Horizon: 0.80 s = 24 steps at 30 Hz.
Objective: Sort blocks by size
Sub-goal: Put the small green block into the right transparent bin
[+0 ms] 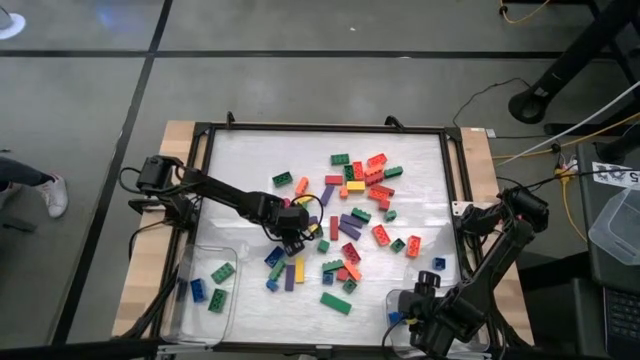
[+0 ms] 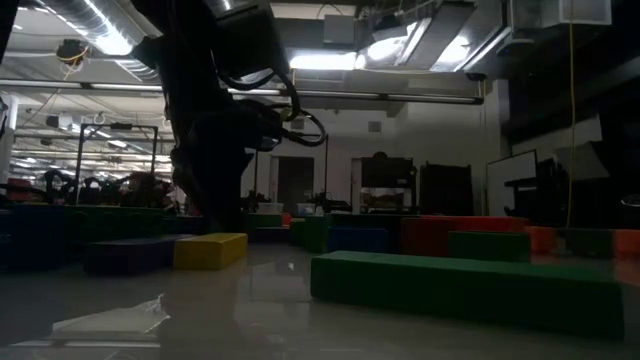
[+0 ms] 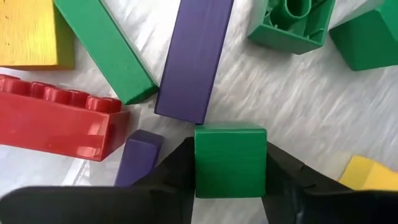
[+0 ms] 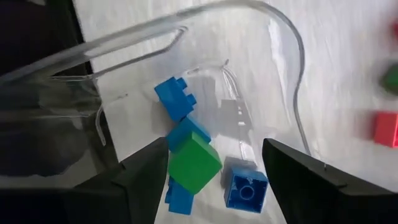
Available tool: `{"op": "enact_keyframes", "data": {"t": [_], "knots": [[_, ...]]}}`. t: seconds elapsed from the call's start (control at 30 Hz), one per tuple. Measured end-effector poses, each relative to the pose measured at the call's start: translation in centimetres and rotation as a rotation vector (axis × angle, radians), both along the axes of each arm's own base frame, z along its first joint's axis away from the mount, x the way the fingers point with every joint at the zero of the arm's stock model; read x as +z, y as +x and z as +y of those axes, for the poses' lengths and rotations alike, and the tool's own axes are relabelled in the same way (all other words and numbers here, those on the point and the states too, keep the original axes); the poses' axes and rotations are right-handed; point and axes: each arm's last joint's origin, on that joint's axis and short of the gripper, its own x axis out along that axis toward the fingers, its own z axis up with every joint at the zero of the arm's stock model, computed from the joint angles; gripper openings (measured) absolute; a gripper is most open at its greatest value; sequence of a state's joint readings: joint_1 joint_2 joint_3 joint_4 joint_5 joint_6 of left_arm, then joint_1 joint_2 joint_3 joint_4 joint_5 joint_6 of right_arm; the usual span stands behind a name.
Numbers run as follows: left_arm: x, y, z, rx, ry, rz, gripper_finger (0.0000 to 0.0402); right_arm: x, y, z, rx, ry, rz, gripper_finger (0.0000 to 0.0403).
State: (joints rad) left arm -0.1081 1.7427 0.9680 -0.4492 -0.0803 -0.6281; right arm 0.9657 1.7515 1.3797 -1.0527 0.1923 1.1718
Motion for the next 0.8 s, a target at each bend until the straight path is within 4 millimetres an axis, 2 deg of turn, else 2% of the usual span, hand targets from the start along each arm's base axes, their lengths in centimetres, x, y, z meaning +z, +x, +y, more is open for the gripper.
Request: {"op": "enact_keyframes", "data": {"t": [0.13,0.27,0.47,0.57,0.63,0.8], "knots": [[0.3,0.1,-0.1,-0.016,-0.044,-0.002,0.0115,1.4,0.1,-0.4,0.019,-0.051,0.009,0.0259],[1.8,1.0,-0.5,-0.085,-0.126,-0.058,0.0115,3.4,0.0,-1.1,0.02,-0.154,-0.005,0.0259],[5.0,3.1,-1.3,-0.264,-0.287,-0.297,0.0123,4.8,0.8,-1.9,0.174,-0.497,-0.31,0.0259],[6.5,4.2,-1.8,-0.359,-0.373,-0.447,0.0127,5.2,2.0,-2.2,0.249,-0.677,-0.442,0.0259],[7.4,4.8,-2.0,-0.404,-0.407,-0.549,0.0126,5.3,3.0,-2.6,0.292,-0.745,-0.465,0.0259],[9.0,5.7,-2.2,-0.463,-0.424,-0.735,0.0127,5.5,6.3,-3.9,0.379,-0.762,-0.44,0.0259]]}}
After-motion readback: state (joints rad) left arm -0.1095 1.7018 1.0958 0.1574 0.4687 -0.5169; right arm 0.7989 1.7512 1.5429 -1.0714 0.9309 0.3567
